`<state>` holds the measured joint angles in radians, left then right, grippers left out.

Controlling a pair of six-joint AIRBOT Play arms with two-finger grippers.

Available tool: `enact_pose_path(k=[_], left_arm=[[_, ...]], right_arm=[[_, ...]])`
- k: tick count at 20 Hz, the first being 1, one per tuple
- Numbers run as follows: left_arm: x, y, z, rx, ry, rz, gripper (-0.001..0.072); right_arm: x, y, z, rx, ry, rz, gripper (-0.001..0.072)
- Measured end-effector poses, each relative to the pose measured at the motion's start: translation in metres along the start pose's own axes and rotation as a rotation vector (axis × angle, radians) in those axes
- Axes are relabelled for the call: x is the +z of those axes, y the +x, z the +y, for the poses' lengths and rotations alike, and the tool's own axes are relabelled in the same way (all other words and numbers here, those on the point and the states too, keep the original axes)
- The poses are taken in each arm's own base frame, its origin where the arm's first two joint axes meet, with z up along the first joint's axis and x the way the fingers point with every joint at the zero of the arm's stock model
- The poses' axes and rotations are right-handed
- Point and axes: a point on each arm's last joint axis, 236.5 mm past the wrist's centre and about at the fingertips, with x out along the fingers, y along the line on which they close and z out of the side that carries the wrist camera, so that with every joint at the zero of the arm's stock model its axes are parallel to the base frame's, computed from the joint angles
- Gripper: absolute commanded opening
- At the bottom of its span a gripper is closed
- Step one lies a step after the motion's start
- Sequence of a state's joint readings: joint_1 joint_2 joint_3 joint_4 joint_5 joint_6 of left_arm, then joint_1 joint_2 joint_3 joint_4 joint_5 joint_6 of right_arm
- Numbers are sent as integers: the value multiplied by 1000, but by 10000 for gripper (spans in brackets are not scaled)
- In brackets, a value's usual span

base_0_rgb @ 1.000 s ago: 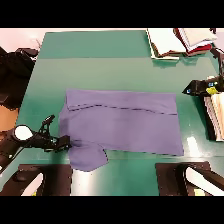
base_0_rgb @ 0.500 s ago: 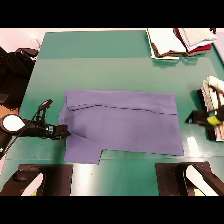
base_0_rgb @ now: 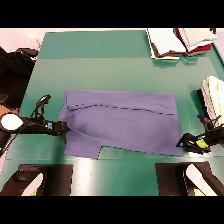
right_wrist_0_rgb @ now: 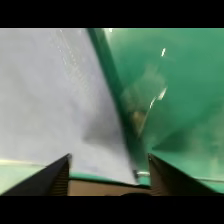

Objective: Fold the shirts.

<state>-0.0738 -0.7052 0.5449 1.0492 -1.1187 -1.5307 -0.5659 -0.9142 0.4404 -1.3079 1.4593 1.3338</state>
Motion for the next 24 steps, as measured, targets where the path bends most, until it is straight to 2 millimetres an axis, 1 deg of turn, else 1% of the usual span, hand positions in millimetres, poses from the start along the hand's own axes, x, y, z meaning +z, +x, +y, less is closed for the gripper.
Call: enact_pose_path(k=[1, 2, 4, 6, 7, 9, 11, 14, 17, 19, 20, 22, 24], left_arm=[[1, 0, 0, 1, 3, -2, 19], [1, 0, 1, 4, 8, -3, 20], [0, 0, 1, 6, 15, -1, 19], [-2, 0, 3, 13, 22, 9, 19], [-4, 0, 3, 15, 25, 16, 19], [-8, 0, 4, 19, 28, 34, 19], [-8, -2, 4, 21, 35, 40, 18], [5, -11, 3, 41, 65, 8, 18], [34, -19, 2, 70, 97, -47, 18], [57, -19, 1, 82, 120, -75, 18], [71, -18, 1, 88, 130, -88, 19], [104, -12, 0, 98, 148, -120, 20], [136, -3, 1, 106, 162, -145, 20]], right_arm=[[-4, 5, 4, 4, -15, 30, 307], [-4, 10, 7, -5, -37, 44, 118], [-5, 18, 17, -10, -93, 63, 22], [0, 15, 23, -44, -165, 36, 22], [8, 10, 26, -61, -197, -10, 21], [13, -10, 39, -70, -259, -63, 22], [23, -35, 48, -93, -300, -142, 21], [38, -71, 60, -119, -339, -240, 21], [59, -99, 72, -126, -352, -294, 21], [79, -111, 78, -128, -355, -317, 20], [90, -116, 81, -129, -355, -327, 21], [113, -123, 86, -129, -353, -337, 21], [134, -126, 88, -130, -349, -337, 21]])
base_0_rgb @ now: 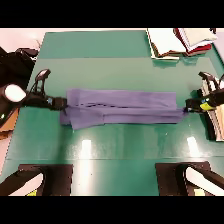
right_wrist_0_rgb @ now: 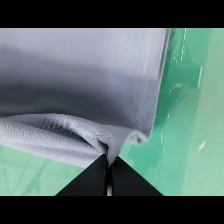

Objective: Fold the shirts.

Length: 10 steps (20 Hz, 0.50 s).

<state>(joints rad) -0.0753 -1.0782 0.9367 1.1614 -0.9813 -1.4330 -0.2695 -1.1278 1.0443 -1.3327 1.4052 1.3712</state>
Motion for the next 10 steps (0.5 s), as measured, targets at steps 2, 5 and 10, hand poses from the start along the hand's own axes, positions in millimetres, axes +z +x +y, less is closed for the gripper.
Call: enact_pose_path(k=[2, 5, 10], left_arm=[[30, 17, 6, 9, 6, -23, 20], [62, 41, 14, 19, 8, -43, 21], [90, 61, 25, 38, 10, -77, 572]], right_arm=[[19, 7, -4, 2, 10, 3, 21], [41, 19, -9, 6, 22, 16, 22], [84, 35, -3, 50, 30, -40, 519]])
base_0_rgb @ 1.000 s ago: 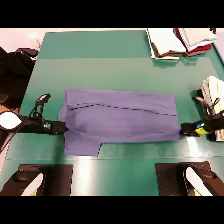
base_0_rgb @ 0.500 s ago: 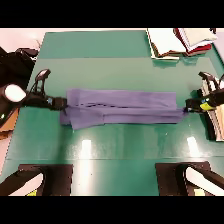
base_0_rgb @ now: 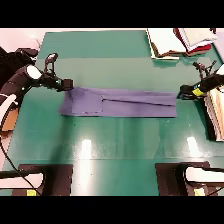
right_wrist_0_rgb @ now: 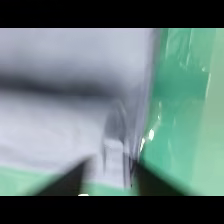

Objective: Fold the shirts.

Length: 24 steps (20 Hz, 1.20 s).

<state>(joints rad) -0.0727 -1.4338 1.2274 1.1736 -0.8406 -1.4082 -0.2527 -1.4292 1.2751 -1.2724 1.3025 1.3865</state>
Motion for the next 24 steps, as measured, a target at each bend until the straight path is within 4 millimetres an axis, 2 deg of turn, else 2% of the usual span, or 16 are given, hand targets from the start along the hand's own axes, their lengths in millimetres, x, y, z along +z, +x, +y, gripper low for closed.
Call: enact_pose_path(k=[1, 4, 5, 8, 10, 13, 15, 16, 18, 20, 22, 24], left_arm=[[3, 0, -1, -2, -2, -4, 474], [10, -4, -6, -13, 1, 0, 50], [10, -6, -7, -17, 1, 4, 20], [8, -7, -17, -42, -5, 21, 20], [5, -5, -31, -67, 5, 33, 20], [-3, 5, -61, -105, 39, 54, 20], [-14, 16, -83, -128, 65, 81, 20], [-22, 22, -94, -139, 81, 99, 20], [-32, 32, -115, -160, 101, 115, 19], [-37, 39, -132, -178, 110, 117, 19], [-39, 47, -148, -196, 117, 113, 20], [-39, 57, -164, -218, 123, 111, 19]], right_arm=[[10, 0, 7, 30, 7, -26, 519], [24, -2, 6, 91, 14, -69, 519], [22, -2, 2, 108, 25, -67, 520], [4, 6, -21, 158, 93, -31, 520], [-13, 17, -35, 205, 155, -6, 519], [-30, 40, -35, 307, 227, 26, 517], [-33, 55, -23, 385, 254, 44, 513], [-33, 62, -12, 425, 257, 54, 479], [-32, 75, 4, 460, 243, 75, 196], [-26, 83, 15, 457, 197, 76, 19], [-12, 76, 24, 448, 141, 44, 21], [7, 50, 44, 467, 69, -10, 21]])
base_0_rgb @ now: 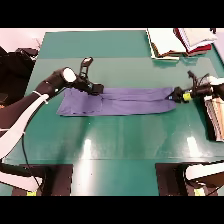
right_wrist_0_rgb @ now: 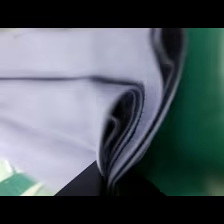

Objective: Fold the shirts.

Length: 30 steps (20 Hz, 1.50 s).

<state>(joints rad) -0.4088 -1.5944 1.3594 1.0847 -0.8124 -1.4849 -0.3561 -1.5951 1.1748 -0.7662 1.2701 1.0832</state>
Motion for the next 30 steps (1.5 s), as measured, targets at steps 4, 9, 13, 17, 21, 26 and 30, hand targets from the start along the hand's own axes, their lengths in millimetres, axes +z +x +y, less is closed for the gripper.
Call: enact_pose_path(k=[4, 9, 13, 17, 21, 26, 30], left_arm=[[6, 33, -28, -52, 4, 7, 19], [-4, 75, -56, -96, 26, 61, 19], [-13, 89, -59, -99, 34, 93, 19], [-13, 92, -60, -97, 44, 100, 19], [19, 65, -48, -88, 46, 57, 19], [103, -46, 4, 2, 54, -133, 19], [148, -173, 54, 130, 44, -326, 20]], right_arm=[[23, -37, 81, 21, -188, -63, 21], [29, -64, 193, 62, -399, -128, 21], [19, -69, 260, 106, -516, -150, 21], [11, -67, 299, 140, -563, -165, 21], [2, -59, 326, 172, -593, -173, 21], [-21, -19, 378, 277, -638, -156, 22], [-50, 59, 432, 408, -678, -113, 356]])
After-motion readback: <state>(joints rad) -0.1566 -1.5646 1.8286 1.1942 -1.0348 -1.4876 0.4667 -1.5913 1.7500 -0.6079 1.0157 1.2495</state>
